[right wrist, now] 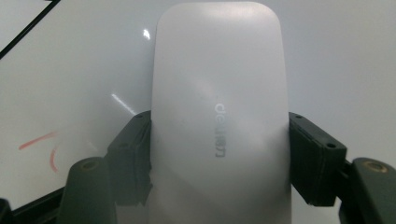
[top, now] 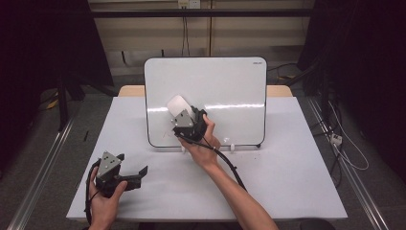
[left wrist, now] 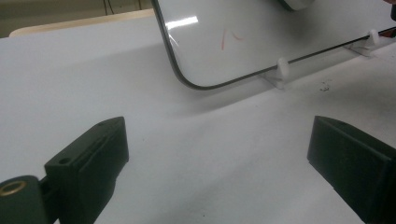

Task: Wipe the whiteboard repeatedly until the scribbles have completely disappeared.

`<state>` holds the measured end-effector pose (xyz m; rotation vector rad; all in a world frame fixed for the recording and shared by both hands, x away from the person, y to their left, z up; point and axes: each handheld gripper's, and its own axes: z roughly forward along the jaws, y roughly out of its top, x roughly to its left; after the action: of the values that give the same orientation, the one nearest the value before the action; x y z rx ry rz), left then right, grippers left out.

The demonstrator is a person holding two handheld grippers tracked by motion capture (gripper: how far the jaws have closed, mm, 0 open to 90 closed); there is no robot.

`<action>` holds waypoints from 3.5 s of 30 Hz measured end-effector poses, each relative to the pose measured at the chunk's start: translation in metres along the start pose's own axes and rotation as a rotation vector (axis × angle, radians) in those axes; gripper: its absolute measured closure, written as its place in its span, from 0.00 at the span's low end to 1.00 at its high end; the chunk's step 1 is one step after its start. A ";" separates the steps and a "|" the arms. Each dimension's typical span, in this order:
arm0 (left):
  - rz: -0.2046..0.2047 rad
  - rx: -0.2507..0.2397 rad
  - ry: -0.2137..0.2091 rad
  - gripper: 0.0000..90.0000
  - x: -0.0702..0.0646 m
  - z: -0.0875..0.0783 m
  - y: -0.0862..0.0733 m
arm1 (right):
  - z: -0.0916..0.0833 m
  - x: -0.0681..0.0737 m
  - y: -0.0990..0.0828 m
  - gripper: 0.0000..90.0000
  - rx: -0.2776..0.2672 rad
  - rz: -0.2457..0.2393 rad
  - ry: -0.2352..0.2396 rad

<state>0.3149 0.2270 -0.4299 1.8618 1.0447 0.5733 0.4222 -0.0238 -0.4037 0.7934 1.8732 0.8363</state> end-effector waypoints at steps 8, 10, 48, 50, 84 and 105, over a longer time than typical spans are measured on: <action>0.004 0.002 -0.001 0.06 -0.001 0.001 0.001 | 0.002 0.026 0.000 0.35 -0.013 -0.047 0.035; 0.004 0.004 -0.001 0.06 -0.001 0.001 0.000 | 0.002 0.033 0.002 0.35 -0.016 -0.059 0.043; 0.002 0.003 0.000 0.06 0.000 0.000 0.000 | 0.007 0.047 0.012 0.35 -0.029 0.021 -0.026; 0.002 -0.001 0.001 0.06 0.000 0.000 0.000 | 0.007 0.059 0.010 0.35 -0.037 0.018 -0.020; 0.002 0.006 0.000 0.06 0.001 0.000 0.000 | -0.009 0.000 -0.019 0.35 0.001 0.109 -0.054; -0.005 0.013 0.006 0.06 0.003 0.001 -0.002 | -0.021 -0.026 -0.034 0.35 0.040 0.144 0.059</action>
<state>0.3168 0.2291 -0.4321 1.8688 1.0590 0.5705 0.4074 -0.0686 -0.4117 0.9464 1.9074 0.9225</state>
